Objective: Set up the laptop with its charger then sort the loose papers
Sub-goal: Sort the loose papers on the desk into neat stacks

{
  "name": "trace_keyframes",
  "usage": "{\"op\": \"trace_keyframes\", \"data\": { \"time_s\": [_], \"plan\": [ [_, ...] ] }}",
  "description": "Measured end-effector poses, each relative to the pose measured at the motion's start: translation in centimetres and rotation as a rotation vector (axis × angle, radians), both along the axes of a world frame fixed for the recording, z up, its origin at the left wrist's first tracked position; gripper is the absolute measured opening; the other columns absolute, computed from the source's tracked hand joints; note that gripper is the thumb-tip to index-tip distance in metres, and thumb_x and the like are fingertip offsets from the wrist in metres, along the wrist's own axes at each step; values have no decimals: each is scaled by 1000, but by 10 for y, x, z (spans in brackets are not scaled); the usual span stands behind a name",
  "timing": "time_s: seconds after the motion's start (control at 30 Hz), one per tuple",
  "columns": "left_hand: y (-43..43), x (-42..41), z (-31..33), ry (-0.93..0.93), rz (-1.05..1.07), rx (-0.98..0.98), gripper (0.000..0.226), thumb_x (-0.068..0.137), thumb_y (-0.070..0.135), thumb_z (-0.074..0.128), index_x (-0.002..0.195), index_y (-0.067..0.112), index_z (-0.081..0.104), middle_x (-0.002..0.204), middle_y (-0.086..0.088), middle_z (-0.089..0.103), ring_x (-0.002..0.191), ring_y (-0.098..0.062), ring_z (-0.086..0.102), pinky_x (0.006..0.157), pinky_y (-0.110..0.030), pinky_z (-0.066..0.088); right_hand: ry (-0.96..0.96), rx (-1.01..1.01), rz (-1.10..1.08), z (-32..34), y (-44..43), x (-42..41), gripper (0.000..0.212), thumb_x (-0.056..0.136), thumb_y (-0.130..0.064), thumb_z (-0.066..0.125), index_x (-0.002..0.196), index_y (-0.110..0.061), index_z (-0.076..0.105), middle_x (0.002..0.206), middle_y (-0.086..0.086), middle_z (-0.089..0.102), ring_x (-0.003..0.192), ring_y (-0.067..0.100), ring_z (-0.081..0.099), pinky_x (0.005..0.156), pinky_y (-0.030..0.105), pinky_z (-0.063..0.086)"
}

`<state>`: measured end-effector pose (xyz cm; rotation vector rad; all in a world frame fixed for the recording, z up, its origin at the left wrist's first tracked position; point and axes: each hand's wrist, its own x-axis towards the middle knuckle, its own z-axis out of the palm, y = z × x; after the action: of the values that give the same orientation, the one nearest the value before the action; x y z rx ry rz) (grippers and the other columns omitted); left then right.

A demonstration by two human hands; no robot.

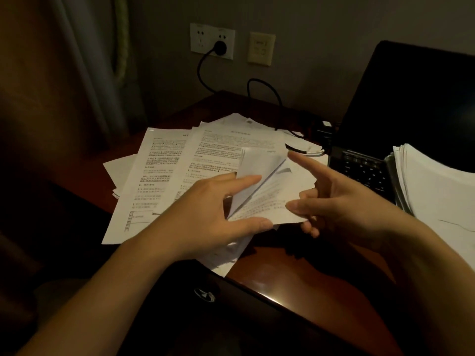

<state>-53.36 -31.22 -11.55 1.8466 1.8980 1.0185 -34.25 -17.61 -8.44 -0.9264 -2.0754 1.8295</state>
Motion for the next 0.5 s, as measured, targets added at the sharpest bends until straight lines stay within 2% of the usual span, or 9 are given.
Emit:
{"op": "trace_keyframes", "data": {
  "time_s": [0.17,0.27,0.33,0.4,0.5],
  "plan": [
    [1,1,-6,-33,22,5,90,60,72,61,145,44,45,107,41,43,102,31,38,77,3,37,-33,128,-75,-11,2,-6,101,83,-6,76,154,-49,19,69,8,68,65,20,66,65,27,55],
    [0,-3,-6,-119,42,5,83,60,66,69,139,50,48,106,46,42,97,40,31,77,7,33,-1,161,-125,-13,-1,-9,100,82,-11,79,155,-46,19,63,3,68,59,12,66,57,18,51],
    [0,-5,-6,-151,47,0,79,61,63,71,136,52,50,107,48,42,98,42,30,77,5,36,11,171,-146,-12,-5,-12,100,82,-13,79,156,-42,18,57,-2,67,53,8,65,52,17,50],
    [0,-8,-7,-201,35,-25,79,59,63,73,135,53,52,111,47,46,103,36,38,79,-2,43,11,195,-152,-14,-8,-14,99,83,-14,78,156,-38,16,55,-7,67,53,6,66,50,16,50],
    [0,-12,-12,-277,34,-39,74,61,61,74,132,55,55,123,34,58,116,12,53,88,-21,53,-2,227,-149,-16,-7,-14,99,83,-16,78,156,-39,15,57,-8,68,56,7,68,52,16,50]
  ]
}}
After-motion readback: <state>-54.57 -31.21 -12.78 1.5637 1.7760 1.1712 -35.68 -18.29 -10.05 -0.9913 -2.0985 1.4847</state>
